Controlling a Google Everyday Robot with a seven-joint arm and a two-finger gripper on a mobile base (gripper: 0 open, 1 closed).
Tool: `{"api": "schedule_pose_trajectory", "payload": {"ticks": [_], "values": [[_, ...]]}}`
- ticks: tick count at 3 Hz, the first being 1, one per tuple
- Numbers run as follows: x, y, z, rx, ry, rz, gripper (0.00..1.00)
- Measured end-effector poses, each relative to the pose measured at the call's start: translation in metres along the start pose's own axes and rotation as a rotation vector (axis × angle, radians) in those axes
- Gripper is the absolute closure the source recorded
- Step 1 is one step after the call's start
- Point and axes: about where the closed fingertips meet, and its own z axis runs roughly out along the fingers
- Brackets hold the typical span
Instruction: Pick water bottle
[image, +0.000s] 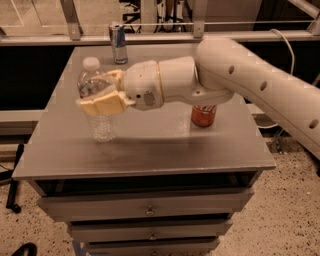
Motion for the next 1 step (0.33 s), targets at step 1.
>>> {"api": "schedule_pose_trajectory", "payload": {"ticks": [1], "values": [[-0.0286, -0.0286, -0.0412, 0.104, -0.016, -0.059, 1.00]]}}
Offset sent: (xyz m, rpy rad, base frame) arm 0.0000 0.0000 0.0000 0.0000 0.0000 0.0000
